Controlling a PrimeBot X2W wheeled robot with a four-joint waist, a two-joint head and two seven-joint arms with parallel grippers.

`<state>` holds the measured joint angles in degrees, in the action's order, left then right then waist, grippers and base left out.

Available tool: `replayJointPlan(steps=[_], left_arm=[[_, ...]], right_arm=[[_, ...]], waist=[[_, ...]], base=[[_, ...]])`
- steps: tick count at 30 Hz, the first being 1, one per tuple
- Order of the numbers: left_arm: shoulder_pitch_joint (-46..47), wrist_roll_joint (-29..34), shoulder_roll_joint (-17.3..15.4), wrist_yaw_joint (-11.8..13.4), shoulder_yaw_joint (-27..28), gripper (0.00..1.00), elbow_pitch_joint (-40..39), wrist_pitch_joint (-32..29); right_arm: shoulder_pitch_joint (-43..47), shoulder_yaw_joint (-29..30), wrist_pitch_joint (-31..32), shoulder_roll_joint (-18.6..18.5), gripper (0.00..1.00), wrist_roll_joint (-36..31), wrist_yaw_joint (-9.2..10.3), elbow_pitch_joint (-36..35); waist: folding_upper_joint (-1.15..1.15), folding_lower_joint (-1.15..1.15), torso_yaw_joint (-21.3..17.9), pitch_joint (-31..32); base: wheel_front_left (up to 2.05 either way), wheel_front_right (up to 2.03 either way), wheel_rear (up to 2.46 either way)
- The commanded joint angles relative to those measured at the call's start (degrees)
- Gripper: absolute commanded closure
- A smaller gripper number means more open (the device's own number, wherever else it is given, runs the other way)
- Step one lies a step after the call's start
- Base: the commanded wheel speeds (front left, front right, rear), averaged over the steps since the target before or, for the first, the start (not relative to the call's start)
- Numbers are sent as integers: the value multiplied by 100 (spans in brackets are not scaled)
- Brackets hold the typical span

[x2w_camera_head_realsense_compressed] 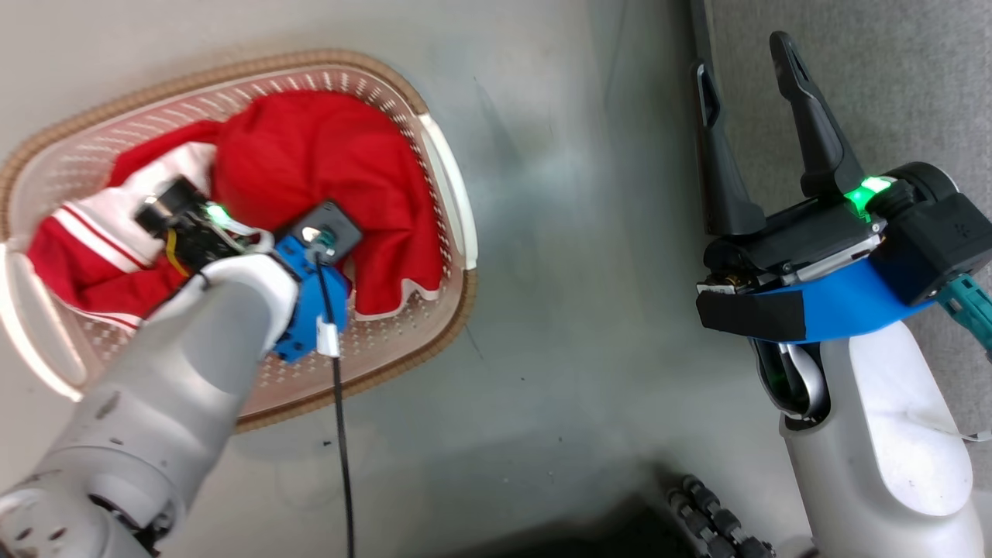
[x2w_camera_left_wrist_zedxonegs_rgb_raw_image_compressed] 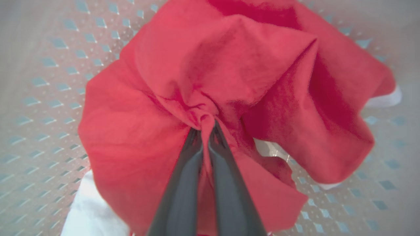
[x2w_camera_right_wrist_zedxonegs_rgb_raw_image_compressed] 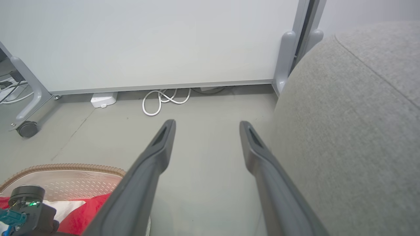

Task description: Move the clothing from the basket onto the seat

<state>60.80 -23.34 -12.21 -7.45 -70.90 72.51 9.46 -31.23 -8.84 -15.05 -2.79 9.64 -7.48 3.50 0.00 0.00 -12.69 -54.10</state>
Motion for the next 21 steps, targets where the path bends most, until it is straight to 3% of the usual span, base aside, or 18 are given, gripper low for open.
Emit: replayJointPlan(steps=[1, 16, 21], left_arm=[[-48, -25, 38, -3, -13, 100, -33, 60], [-548, -585, 515, -3, -70, 100, -550, 574], [-765, -643, 525, 13, 204, 100, -1130, 578]], right_arm=[[34, 17, -20, -18, 0, -28, -3, 23], [372, 187, -20, -18, 0, -288, -2, 373], [553, 288, -20, -19, 0, -388, -3, 497]], waist=[[0, 0, 82, 140], [0, 0, 561, 1340], [0, 0, 746, 1787]], base=[[0, 0, 0], [0, 0, 0], [0, 0, 0]])
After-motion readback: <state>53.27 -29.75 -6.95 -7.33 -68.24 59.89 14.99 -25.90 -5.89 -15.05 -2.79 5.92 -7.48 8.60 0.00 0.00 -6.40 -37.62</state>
